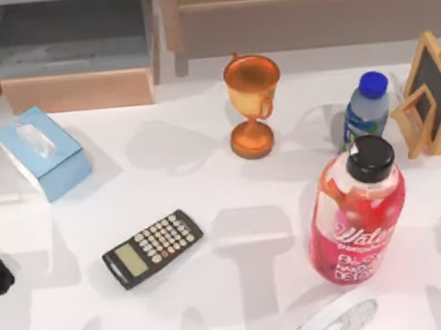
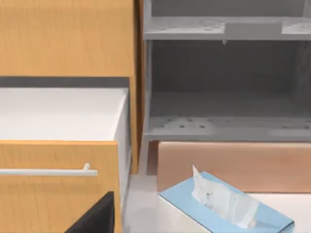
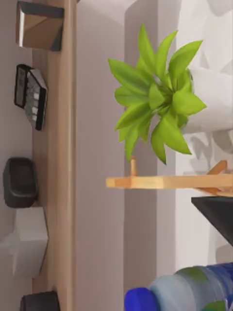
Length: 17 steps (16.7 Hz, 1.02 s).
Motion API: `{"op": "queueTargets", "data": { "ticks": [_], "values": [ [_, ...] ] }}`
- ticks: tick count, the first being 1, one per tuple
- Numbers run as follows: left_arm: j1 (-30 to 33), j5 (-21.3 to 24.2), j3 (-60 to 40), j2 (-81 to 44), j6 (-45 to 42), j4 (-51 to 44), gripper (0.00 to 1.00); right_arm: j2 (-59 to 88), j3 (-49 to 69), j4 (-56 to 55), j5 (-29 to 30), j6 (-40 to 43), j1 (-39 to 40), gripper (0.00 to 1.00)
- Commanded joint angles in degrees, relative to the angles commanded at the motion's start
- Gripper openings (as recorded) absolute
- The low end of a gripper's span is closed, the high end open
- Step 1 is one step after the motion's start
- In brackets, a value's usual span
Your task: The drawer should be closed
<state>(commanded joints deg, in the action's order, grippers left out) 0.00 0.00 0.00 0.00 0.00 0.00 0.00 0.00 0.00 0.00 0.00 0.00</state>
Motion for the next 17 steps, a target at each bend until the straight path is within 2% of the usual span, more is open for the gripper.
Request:
{"op": "queueTargets", "data": {
  "ticks": [3, 6, 10, 14, 17],
  "values": [
    [0.75, -0.42, -0.66, -0.69, -0.04, 0.56, 1.00, 0.00, 0.00, 0.00, 0.00, 0.00, 0.00, 1.00],
    [6.26, -3.54, -5.38, -5.81, -0.19, 3.70, 1.00, 0.00, 0.00, 0.00, 0.00, 0.00, 0.00, 1.00],
    [18.03, -14.52, -15.98, -20.05, -0.41, 8.81, 1.00, 0.00, 0.00, 0.00, 0.00, 0.00, 0.00, 1.00],
    [24.22, -26.99, -24.51, -40.02, -0.71, 13.17, 1.00, 0.00, 0.00, 0.00, 0.00, 0.00, 0.00, 1.00],
    [30.56, -35.21, -31.76, -50.44, -0.91, 17.06, 1.00, 0.00, 0.00, 0.00, 0.00, 0.00, 0.00, 1.00]
  ]
}}
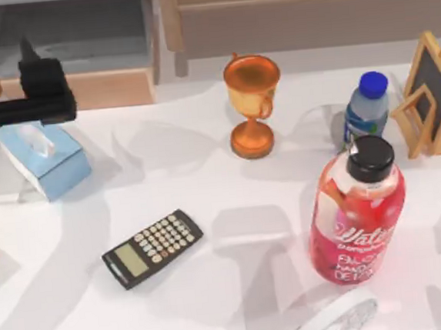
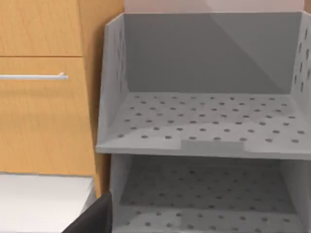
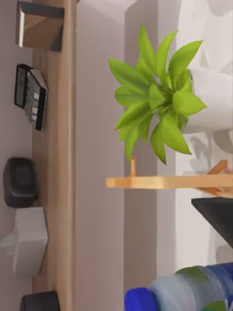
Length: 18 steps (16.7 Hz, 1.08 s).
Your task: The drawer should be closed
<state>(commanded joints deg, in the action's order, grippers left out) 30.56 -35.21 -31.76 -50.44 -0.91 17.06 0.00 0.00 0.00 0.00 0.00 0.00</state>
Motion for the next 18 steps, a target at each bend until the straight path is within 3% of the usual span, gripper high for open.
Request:
{"op": "queueTargets", "data": {
  "ticks": [5, 11, 14, 18],
  "values": [
    [11.43, -6.85, -8.60, -11.35, -0.19, 4.68, 1.00, 0.00, 0.00, 0.00, 0.00, 0.00, 0.00, 1.00],
    [12.07, -6.99, -9.13, -11.95, -0.18, 5.06, 1.00, 0.00, 0.00, 0.00, 0.00, 0.00, 0.00, 1.00],
    [8.76, -4.82, -8.36, -13.05, -3.27, 7.33, 1.00, 0.00, 0.00, 0.00, 0.00, 0.00, 0.00, 1.00],
    [-2.47, 2.85, -5.78, -16.79, -13.40, 15.17, 1.00, 0.00, 0.00, 0.00, 0.00, 0.00, 0.00, 1.00]
  ]
}}
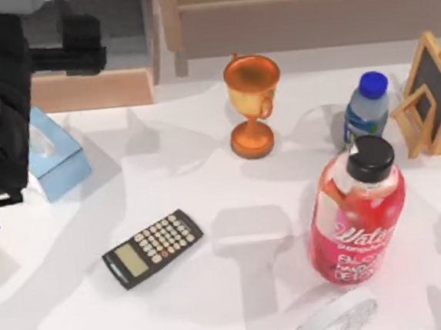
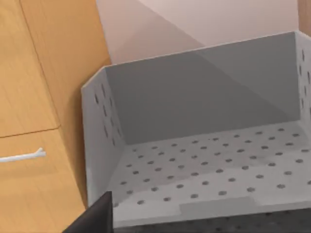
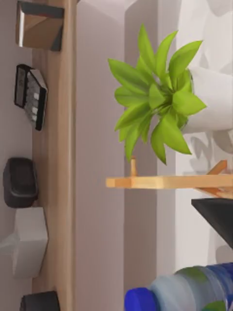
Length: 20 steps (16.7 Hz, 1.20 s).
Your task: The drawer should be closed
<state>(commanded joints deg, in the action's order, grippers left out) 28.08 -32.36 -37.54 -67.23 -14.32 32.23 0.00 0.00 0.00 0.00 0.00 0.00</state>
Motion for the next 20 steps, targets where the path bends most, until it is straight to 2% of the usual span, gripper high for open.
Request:
{"op": "queueTargets", "data": {
  "ticks": [5, 13, 16, 20],
  "values": [
    [-20.98, 15.69, 4.69, -7.34, -18.58, 14.97, 1.00, 0.00, 0.00, 0.00, 0.00, 0.00, 0.00, 1.00],
    [-55.45, 47.35, 11.68, -23.53, -51.35, 41.04, 1.00, 0.00, 0.00, 0.00, 0.00, 0.00, 0.00, 1.00],
    [-63.96, 58.60, 13.05, -30.95, -61.90, 48.32, 1.00, 0.00, 0.00, 0.00, 0.00, 0.00, 0.00, 1.00],
    [-68.86, 70.55, 13.16, -41.20, -72.31, 54.15, 1.00, 0.00, 0.00, 0.00, 0.00, 0.00, 0.00, 1.00]
  ]
}}
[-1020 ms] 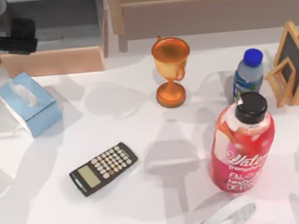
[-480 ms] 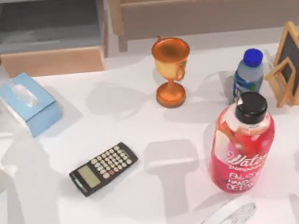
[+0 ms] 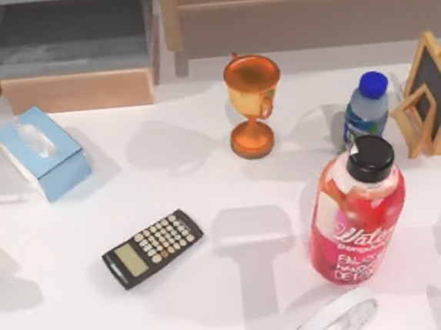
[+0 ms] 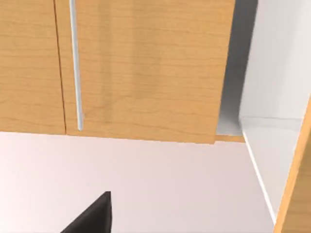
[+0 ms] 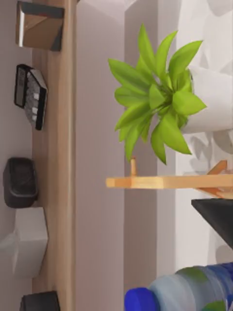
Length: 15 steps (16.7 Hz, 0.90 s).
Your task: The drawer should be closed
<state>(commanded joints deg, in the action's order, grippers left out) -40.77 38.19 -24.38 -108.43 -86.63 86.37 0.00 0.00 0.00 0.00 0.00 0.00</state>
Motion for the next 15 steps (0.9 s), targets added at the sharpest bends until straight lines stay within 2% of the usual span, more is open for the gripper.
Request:
{"op": "queueTargets", "data": {
  "ticks": [2, 4, 10, 15],
  "values": [
    [-0.45, 3.74, -0.40, -3.83, -3.12, 1.37, 1.00, 0.00, 0.00, 0.00, 0.00, 0.00, 0.00, 1.00],
    [-0.43, 5.44, -0.69, -5.67, -4.52, 1.89, 1.00, 0.00, 0.00, 0.00, 0.00, 0.00, 0.00, 1.00],
    [-0.12, 5.19, -0.75, -5.59, -4.46, 1.68, 1.00, 0.00, 0.00, 0.00, 0.00, 0.00, 0.00, 1.00],
    [2.86, 2.17, -4.95, -7.34, -4.45, -0.60, 1.00, 0.00, 0.00, 0.00, 0.00, 0.00, 0.00, 1.00]
  ]
}}
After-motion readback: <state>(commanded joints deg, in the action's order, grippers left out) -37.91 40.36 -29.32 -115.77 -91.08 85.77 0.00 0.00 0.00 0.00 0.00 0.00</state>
